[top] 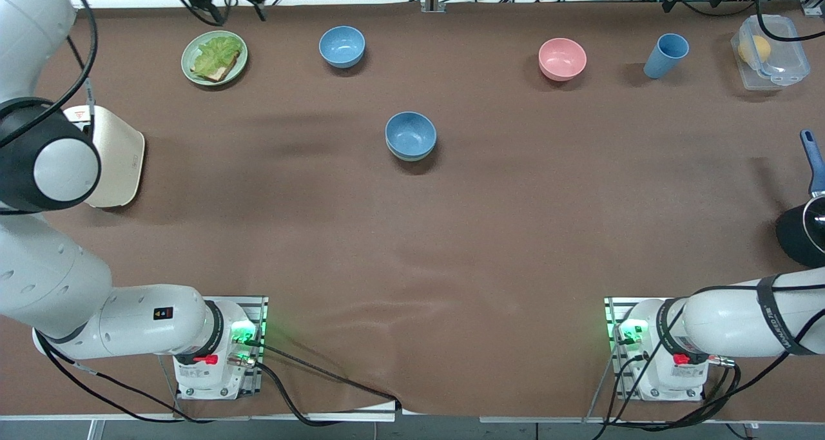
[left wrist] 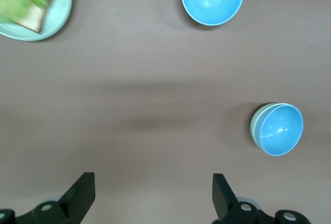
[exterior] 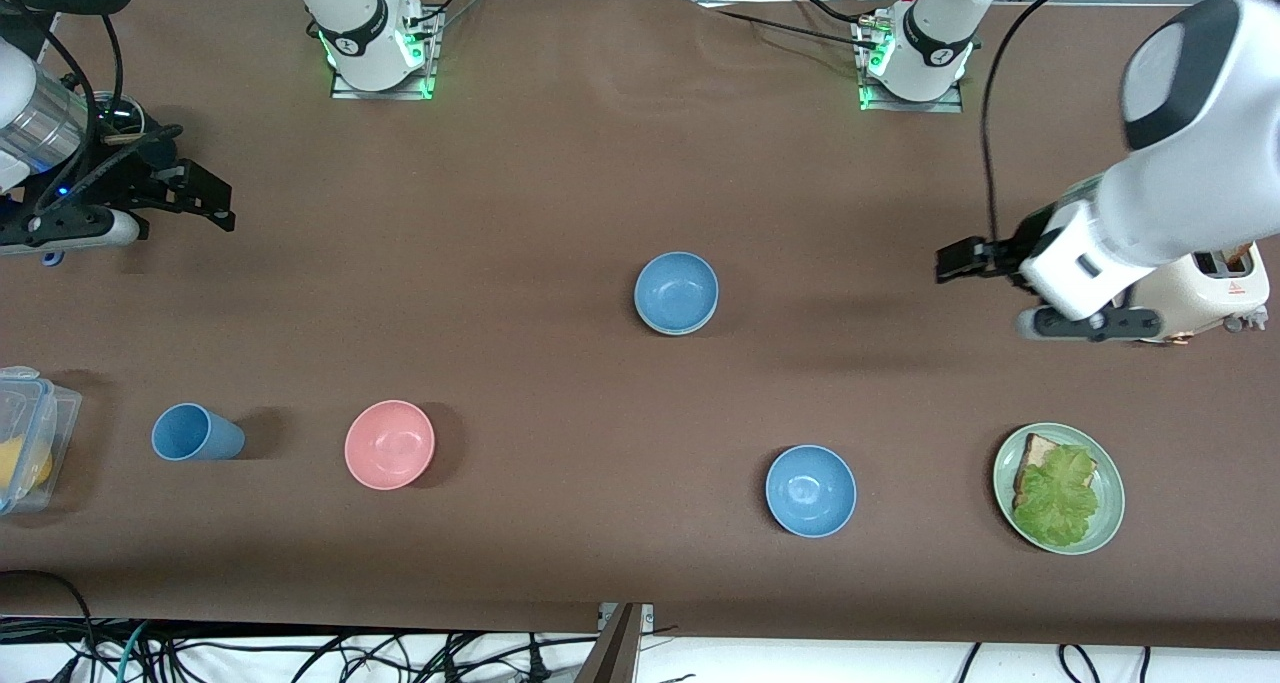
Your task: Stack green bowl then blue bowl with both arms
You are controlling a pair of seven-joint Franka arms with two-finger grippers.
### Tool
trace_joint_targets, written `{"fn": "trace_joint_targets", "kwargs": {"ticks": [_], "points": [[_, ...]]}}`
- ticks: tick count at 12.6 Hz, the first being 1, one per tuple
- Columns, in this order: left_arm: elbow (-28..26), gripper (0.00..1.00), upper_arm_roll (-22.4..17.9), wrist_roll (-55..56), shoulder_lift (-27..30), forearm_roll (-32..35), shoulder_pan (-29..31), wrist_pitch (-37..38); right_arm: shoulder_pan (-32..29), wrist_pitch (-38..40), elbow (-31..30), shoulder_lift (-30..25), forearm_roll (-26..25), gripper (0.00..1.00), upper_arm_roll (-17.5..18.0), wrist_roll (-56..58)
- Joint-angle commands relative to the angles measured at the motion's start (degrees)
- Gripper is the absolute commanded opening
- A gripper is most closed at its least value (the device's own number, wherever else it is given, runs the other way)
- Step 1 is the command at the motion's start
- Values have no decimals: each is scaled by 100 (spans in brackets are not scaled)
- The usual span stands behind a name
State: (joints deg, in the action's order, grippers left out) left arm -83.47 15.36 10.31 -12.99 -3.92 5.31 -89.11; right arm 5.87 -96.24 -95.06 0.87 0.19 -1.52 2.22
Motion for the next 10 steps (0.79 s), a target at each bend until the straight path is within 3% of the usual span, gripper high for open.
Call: {"fn": "trace_joint_targets", "kwargs": {"ticks": [1,3,10], "points": [[-1229,100,-769,-939,1313,190,-450,-281,-94,61,128,45,-10,100,64,-55],[-1698,100,-868,-1338,1641,793,-556,-467,-94,61,128,36,-10,100,64,-46],[-1269,100,-921,-1172,1423,454,-522,24,-103,61,128,45,-10,100,64,-46]]}}
